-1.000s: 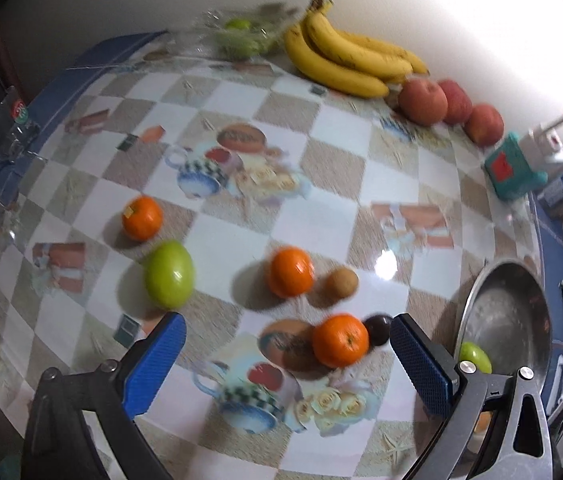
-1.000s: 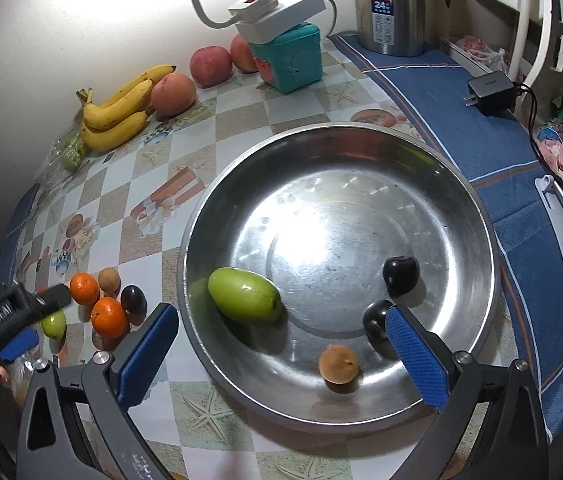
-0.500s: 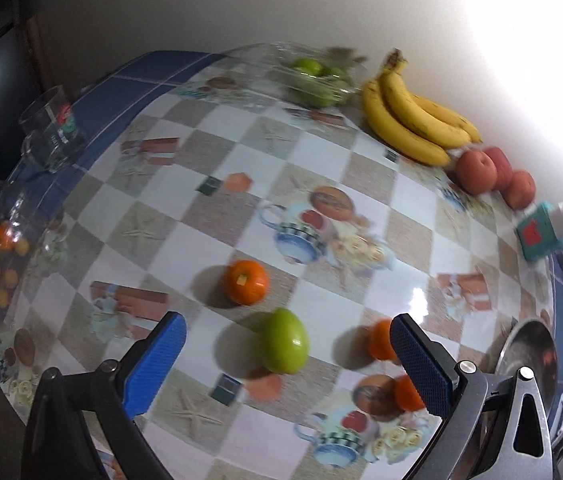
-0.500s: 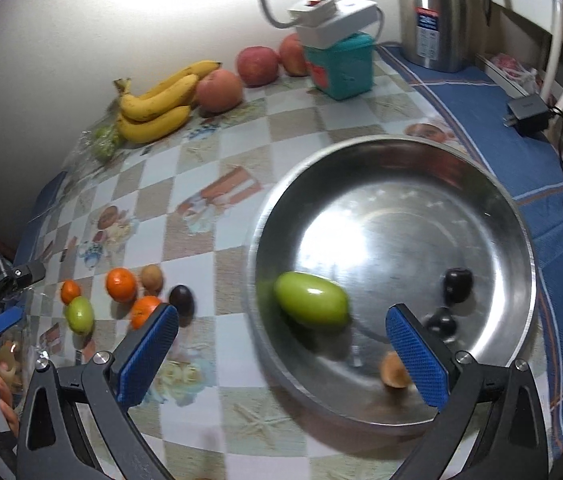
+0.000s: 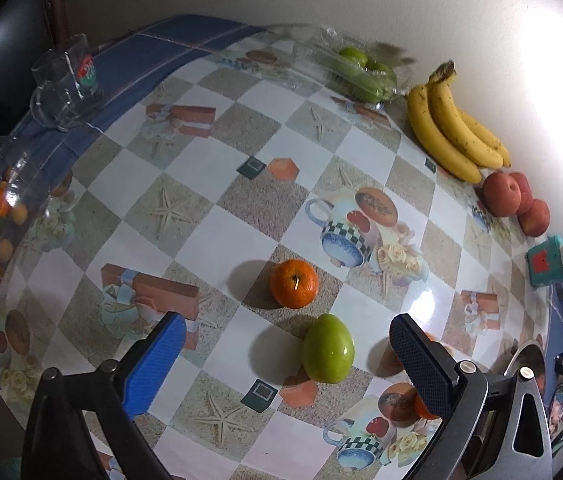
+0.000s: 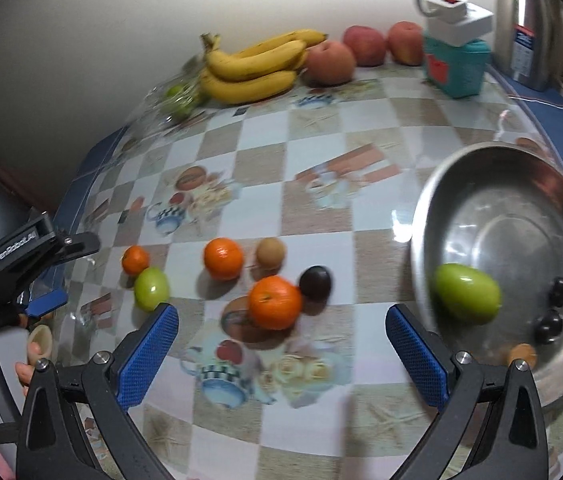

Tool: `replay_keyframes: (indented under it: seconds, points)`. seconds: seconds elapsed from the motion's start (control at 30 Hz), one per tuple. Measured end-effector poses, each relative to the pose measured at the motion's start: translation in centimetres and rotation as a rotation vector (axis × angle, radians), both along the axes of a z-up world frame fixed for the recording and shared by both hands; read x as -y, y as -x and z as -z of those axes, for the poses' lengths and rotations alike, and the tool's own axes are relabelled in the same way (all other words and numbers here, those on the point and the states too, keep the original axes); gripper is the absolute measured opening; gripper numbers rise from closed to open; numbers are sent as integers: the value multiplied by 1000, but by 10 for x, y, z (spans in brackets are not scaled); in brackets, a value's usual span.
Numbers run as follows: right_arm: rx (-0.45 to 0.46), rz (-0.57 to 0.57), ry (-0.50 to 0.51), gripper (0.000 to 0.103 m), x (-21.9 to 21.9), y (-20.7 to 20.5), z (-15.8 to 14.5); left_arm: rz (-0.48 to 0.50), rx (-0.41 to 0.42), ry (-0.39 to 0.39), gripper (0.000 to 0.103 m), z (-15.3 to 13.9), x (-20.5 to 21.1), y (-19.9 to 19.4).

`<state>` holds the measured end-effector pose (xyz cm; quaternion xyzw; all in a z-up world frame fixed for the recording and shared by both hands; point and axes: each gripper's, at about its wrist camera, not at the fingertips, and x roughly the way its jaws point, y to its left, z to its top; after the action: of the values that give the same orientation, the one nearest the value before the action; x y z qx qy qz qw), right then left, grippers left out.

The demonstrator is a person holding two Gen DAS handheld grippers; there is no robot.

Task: Organize fruits
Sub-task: 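Move both open grippers back toward the fruit cluster, then grasp a green mango with the left gripper while the right gripper grasps a dark plum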

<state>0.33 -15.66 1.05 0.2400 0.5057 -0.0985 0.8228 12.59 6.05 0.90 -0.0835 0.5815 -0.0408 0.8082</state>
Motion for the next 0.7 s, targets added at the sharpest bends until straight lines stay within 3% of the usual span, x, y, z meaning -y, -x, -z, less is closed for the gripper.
replay_keyframes:
  seconds: [0.3,0.43,0.57,0.63,0.7]
  points:
    - [-53,31,-44,103,0,-13,18,42,-80,-15,103,24,15,-5]
    - [-66,76,-19,103,7,-16,21,41,-103,-22,103,32,21,-5]
    - [-63,126,-22,101,16,-16,22,48,-104,-19,97,35,25,-5]
    - [-67,146,-19,91,19,-18,23,59,-104,-25,89,36,28,-5]
    - [-71,164,-21,76,22,-19,24,75,-105,-19,88,37,31,-5]
